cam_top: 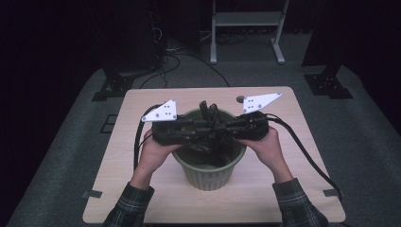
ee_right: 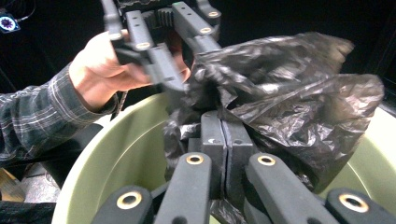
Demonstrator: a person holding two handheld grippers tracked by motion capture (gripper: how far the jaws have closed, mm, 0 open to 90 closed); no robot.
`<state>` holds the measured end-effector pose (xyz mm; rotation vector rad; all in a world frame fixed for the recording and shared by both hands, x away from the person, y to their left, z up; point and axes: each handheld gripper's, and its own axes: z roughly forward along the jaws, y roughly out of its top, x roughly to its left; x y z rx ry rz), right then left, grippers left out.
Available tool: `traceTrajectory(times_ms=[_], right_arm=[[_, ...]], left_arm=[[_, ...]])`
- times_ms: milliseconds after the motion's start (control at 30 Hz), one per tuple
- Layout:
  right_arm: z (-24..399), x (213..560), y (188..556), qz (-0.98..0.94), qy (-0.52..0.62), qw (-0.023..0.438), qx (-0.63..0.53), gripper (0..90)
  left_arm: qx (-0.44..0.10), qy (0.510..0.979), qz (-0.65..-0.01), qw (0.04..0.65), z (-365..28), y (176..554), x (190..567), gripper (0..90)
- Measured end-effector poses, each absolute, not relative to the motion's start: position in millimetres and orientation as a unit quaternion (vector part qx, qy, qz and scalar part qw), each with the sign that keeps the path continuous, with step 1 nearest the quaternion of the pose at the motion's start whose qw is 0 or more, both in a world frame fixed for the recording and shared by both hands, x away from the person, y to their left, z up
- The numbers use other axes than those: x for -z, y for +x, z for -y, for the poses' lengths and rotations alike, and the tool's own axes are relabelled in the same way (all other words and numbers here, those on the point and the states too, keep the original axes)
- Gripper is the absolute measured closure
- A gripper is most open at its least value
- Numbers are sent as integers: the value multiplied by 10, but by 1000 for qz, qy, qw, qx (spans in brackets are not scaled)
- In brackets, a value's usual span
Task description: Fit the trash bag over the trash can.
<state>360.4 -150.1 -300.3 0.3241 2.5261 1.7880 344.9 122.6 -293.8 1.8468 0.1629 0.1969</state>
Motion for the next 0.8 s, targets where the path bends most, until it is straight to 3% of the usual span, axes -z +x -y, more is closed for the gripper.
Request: traceTrajectory(times_ms=[67, 467, 533, 800], right_arm=[[1508, 2999, 3601, -813, 104, 16, -573, 884], [1863, 3040, 3581, -812, 131, 30, -568, 899], [1905, 3021, 3576, -804, 131, 33, -579, 779], [1745, 2863, 3598, -798, 122, 29, -589, 591]], left_arm=[[-85, 796, -69, 595, -1233, 3442, 2934, 896], [-93, 808, -77, 576, -1391, 3437, 2981, 898], [-92, 808, -74, 577, -1370, 3436, 2983, 898], [-88, 812, -66, 573, -1290, 3437, 3002, 897]])
